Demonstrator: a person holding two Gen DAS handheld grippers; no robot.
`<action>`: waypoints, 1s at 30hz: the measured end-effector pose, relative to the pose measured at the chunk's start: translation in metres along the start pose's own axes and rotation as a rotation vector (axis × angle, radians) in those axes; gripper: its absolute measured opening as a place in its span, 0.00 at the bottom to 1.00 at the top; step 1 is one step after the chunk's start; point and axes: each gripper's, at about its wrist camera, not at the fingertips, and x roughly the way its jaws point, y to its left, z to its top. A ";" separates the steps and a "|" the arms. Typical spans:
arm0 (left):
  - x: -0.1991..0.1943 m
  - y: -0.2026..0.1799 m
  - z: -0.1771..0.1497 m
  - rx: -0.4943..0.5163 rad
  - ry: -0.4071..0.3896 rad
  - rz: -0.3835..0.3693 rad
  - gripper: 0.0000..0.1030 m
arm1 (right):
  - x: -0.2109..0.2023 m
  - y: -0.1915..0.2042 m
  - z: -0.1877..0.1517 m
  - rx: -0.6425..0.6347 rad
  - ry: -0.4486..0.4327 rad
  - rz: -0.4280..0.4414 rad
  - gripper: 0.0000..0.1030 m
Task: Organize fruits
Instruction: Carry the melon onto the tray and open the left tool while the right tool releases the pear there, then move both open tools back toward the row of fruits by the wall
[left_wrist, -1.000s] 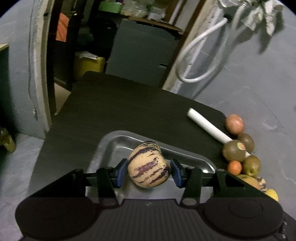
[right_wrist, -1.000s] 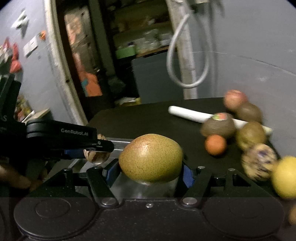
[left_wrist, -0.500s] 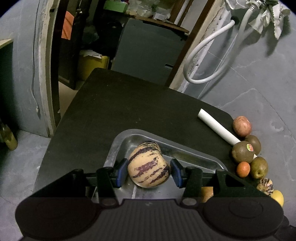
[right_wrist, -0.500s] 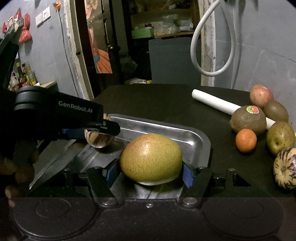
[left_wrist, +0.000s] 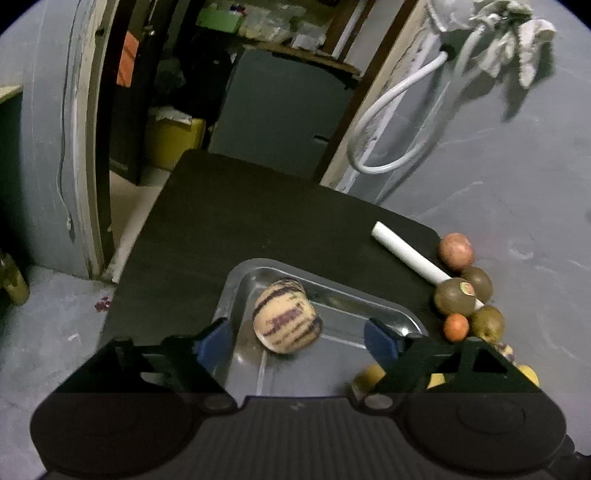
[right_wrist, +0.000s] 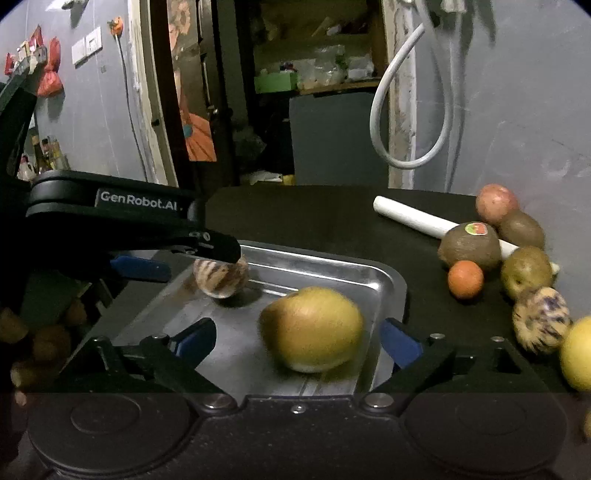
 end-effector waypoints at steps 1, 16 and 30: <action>-0.007 0.000 -0.001 0.007 -0.004 -0.002 0.86 | -0.007 0.003 -0.002 0.002 -0.004 -0.004 0.95; -0.117 0.018 -0.065 0.101 0.005 0.003 0.99 | -0.128 0.050 -0.067 0.074 -0.021 -0.120 0.99; -0.154 0.005 -0.135 0.285 0.090 -0.013 0.99 | -0.208 0.034 -0.140 0.219 0.027 -0.320 0.99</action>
